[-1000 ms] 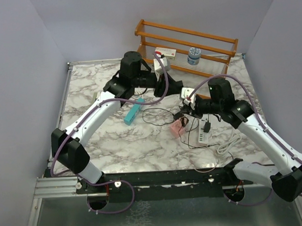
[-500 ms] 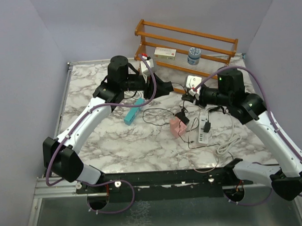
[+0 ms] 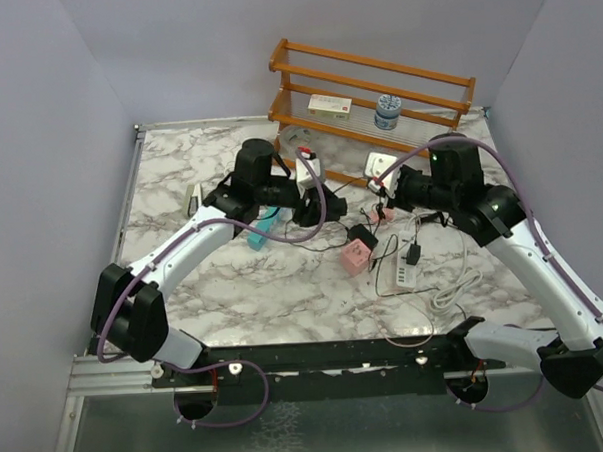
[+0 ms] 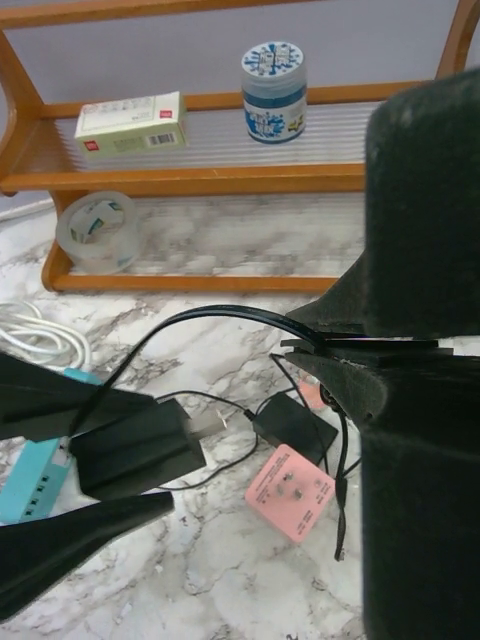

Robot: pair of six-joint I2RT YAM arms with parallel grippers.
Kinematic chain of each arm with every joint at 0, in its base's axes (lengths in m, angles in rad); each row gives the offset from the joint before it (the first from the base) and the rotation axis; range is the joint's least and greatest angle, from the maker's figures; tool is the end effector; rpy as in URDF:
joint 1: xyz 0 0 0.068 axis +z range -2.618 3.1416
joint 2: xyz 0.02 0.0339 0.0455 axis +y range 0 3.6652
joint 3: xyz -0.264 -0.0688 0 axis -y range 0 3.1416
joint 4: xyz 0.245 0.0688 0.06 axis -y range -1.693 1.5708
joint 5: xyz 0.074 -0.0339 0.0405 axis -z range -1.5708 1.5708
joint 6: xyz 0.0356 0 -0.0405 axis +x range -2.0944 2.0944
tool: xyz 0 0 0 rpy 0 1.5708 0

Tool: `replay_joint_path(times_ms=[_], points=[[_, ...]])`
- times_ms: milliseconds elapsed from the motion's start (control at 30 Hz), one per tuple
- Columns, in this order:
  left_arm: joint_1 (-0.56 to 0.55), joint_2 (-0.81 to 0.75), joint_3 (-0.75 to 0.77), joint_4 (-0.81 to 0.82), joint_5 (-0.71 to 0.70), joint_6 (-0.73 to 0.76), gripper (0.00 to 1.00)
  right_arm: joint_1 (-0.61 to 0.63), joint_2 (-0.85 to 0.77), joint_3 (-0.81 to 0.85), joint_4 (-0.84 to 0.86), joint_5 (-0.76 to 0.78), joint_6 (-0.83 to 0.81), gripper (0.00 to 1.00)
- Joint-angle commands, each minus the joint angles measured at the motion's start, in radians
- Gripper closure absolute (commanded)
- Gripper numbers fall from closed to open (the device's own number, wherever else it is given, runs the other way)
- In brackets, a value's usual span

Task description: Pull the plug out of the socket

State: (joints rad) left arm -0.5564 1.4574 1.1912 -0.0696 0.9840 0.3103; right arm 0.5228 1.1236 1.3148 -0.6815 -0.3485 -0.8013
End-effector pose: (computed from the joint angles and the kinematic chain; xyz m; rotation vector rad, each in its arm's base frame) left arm 0.2652 -0.1999 0.3384 1.3543 1.3232 -1.0955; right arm 0.1930 0.1253 0.4064 -1.4120 1.4643 0.1843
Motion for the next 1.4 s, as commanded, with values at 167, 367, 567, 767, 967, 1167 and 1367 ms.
replay_joint_path(times_ms=[167,367,567,767,967,1167,1367], points=[[-0.026,0.093,-0.161,0.299,-0.053,0.04,0.15,0.003,-0.028,-0.075,0.053,-0.037,0.09,0.99],[-0.075,0.172,-0.105,0.304,0.019,0.044,0.01,0.003,-0.001,-0.063,0.036,-0.125,0.102,0.99],[-0.14,0.192,-0.055,0.322,0.005,-0.028,0.01,0.003,0.029,-0.047,0.038,-0.162,0.116,0.99],[-0.2,0.209,-0.029,0.352,-0.055,-0.126,0.01,0.003,0.055,-0.013,0.044,-0.221,0.158,0.99],[-0.212,0.244,-0.024,0.36,-0.074,-0.128,0.11,0.003,0.067,0.012,0.047,-0.249,0.18,0.99],[-0.198,0.262,-0.045,0.372,-0.028,-0.129,0.61,0.003,0.048,0.01,0.045,-0.218,0.18,0.99],[-0.151,0.218,-0.05,0.387,0.029,-0.144,1.0,0.0,0.007,-0.079,0.089,-0.166,0.197,0.96]])
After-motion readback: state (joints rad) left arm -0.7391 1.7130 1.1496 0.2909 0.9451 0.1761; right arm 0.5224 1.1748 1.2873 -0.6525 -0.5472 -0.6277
